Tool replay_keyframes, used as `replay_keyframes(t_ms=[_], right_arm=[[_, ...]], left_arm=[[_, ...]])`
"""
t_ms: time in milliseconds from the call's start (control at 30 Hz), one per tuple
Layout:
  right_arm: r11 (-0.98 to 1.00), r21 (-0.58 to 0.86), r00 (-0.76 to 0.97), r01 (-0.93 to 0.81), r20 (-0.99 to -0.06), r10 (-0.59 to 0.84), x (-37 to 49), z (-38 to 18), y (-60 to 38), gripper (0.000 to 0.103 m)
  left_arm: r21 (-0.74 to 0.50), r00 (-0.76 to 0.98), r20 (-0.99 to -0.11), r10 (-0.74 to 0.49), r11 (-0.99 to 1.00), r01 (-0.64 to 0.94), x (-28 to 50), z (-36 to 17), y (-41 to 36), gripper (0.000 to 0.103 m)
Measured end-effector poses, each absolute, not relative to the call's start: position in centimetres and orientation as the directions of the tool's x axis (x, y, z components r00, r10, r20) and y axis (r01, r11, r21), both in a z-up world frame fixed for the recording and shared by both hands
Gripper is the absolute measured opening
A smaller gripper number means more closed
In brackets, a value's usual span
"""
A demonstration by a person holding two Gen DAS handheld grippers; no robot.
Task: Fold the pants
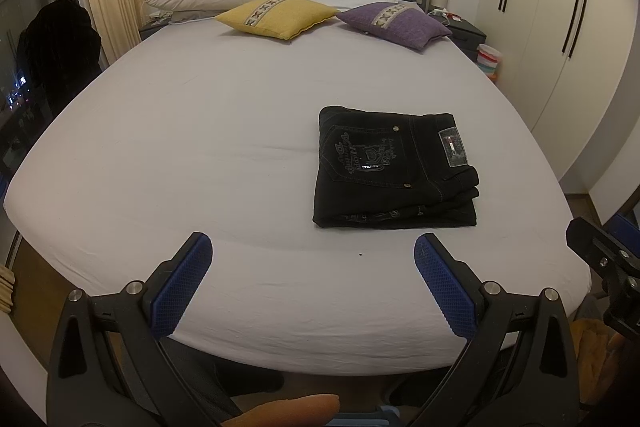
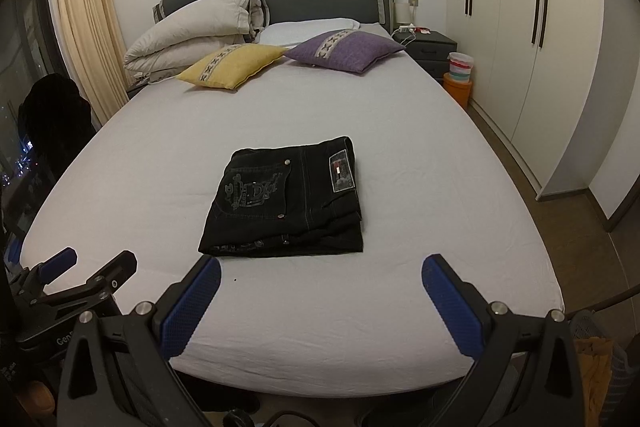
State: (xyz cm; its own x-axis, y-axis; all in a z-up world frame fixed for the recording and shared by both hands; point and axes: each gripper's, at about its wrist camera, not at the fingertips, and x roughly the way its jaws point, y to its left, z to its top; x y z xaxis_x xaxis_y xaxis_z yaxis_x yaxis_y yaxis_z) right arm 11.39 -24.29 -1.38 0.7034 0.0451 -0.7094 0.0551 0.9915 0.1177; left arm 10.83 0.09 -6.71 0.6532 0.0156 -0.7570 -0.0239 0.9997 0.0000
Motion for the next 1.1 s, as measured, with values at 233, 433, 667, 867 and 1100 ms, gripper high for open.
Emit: replay_keyframes(t_ms=[233,433,667,867,1100], right_arm=[[0.992,0.117,0.703,0.054,-0.710,0.046,11.39,-1.43,-24.29,0.103],[0.992,0.116,0.700,0.050,-0.712,0.048,11.36,-1.66,-24.23,0.103],[0.993,0.113,0.696,0.045,-0.717,0.050,11.65,-1.98,-24.40,0.103],[0.993,0.111,0.693,0.042,-0.719,0.052,11.64,-2.01,-24.46,0.103],[0.993,0.112,0.692,0.042,-0.720,0.052,11.65,-1.97,-24.43,0.103]], left_arm=[[-0.001,0.653,-0.757,0.016,1.000,-0.025,10.84,-6.73,0.06,0.103],[-0.001,0.653,-0.757,0.015,1.000,-0.024,10.87,-6.76,0.05,0.103],[-0.001,0.653,-0.757,0.016,1.000,-0.025,10.88,-6.78,0.03,0.103],[-0.002,0.653,-0.757,0.014,1.000,-0.024,10.89,-6.80,0.04,0.103],[-0.002,0.653,-0.758,0.015,1.000,-0.025,10.89,-6.78,0.03,0.103]])
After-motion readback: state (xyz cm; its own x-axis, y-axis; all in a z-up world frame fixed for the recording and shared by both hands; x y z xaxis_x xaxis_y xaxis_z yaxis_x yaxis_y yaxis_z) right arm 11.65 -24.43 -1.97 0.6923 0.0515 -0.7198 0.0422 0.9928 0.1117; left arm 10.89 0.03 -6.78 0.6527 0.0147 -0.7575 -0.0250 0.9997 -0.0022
